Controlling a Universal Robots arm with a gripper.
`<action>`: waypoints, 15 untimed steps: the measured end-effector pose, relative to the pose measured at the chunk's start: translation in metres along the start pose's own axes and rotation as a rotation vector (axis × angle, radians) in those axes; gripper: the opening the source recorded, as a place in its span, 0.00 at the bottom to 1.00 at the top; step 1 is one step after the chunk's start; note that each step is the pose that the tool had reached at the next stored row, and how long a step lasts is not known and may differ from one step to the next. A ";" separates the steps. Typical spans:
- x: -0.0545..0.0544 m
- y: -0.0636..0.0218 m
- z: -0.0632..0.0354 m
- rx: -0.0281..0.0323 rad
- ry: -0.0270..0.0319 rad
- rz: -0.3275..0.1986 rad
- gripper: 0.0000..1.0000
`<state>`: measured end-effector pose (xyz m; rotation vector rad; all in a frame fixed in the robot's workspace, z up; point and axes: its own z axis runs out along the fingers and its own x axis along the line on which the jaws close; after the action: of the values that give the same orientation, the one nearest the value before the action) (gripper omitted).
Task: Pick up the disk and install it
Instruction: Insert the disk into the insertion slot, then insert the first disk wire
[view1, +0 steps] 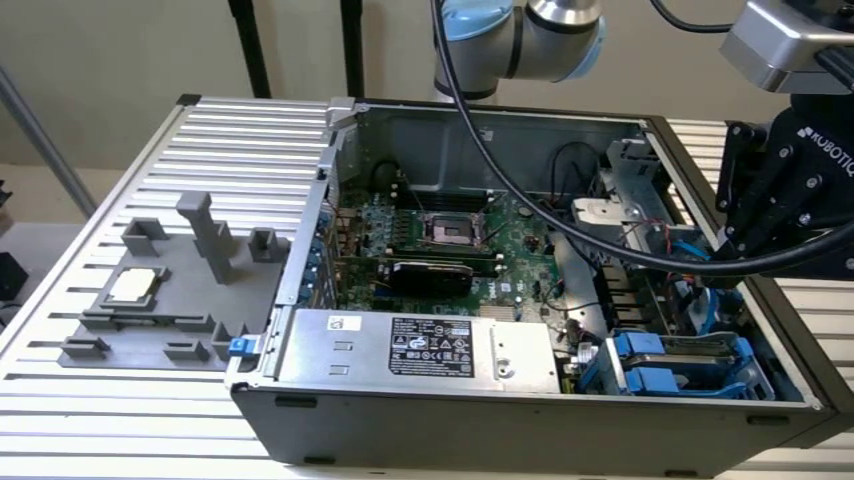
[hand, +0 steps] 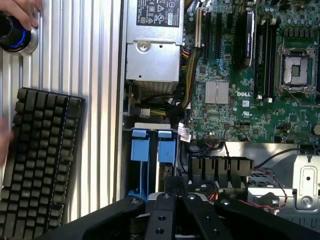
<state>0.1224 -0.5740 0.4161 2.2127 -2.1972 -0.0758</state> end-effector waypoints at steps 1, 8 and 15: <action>0.000 0.0000 0.0000 0.0001 0.0000 0.000 0.11; 0.000 0.0000 0.0000 0.0000 0.0000 0.000 0.11; 0.000 0.0000 0.0000 0.0000 0.0000 0.000 0.11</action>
<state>0.1225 -0.5738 0.4161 2.2127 -2.1972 -0.0758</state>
